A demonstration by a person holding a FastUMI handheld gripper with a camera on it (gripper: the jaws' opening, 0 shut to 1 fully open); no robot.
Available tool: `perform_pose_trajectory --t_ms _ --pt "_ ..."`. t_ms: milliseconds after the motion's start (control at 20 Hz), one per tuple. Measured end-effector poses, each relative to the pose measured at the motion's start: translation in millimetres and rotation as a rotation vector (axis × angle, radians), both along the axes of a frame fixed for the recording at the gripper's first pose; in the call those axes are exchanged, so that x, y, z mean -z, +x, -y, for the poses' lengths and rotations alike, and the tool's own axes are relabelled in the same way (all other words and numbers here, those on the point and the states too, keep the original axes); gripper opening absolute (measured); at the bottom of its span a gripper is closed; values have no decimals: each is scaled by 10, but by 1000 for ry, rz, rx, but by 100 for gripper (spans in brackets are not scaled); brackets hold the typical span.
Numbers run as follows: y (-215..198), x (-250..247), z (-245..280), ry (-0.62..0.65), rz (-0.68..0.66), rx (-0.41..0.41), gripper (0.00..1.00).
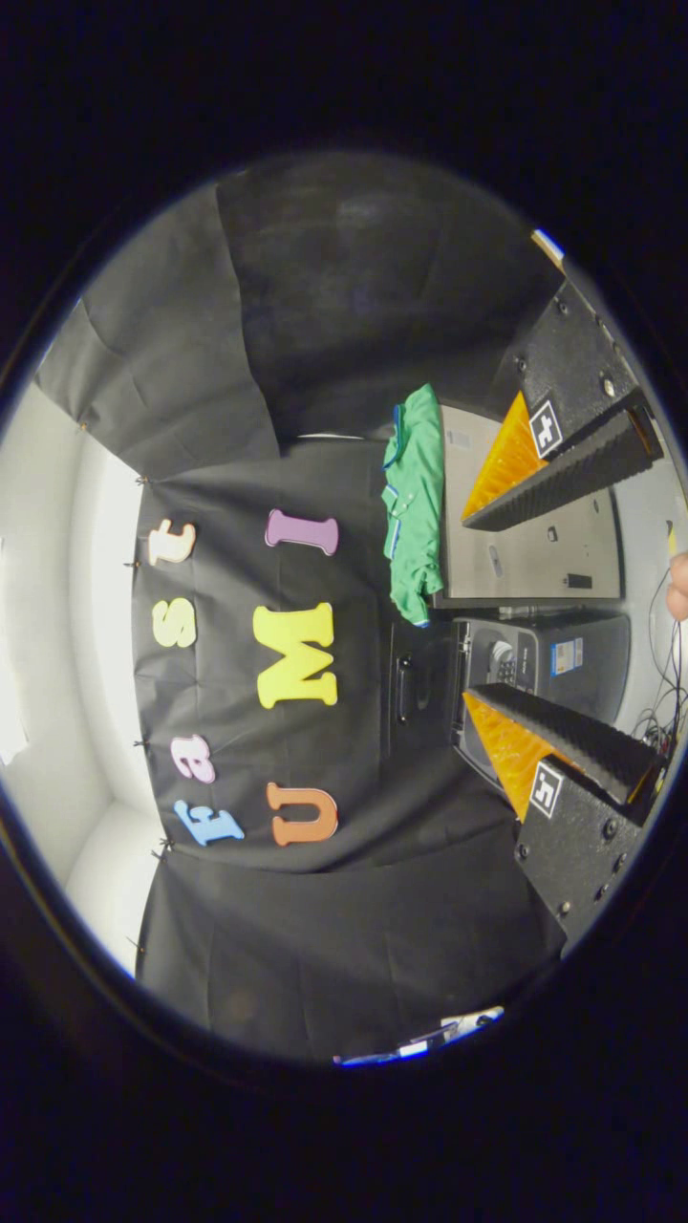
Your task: Put the clothes into the washing machine and then close the washing machine lid.
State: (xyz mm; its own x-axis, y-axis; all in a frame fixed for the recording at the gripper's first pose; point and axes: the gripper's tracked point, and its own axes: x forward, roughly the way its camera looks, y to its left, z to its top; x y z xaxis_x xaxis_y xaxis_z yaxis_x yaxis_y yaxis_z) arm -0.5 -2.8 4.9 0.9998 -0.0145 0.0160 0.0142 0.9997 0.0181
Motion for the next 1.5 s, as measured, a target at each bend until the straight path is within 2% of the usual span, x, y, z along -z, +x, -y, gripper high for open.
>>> perform_pose_trajectory --t_ms 450,650,750,1050,1200,1300,1500 --pt "141 -86 70 7 6 26 100" --pt "469 -428 338 31 31 59 100" --pt "801 -645 530 60 25 69 100" --pt "2255 -976 1223 15 -126 62 100" --pt "2946 -922 1406 21 -276 9 100" --pt "3394 -854 1594 13 -354 14 100" --pt "3946 -508 1808 -56 -518 25 100"
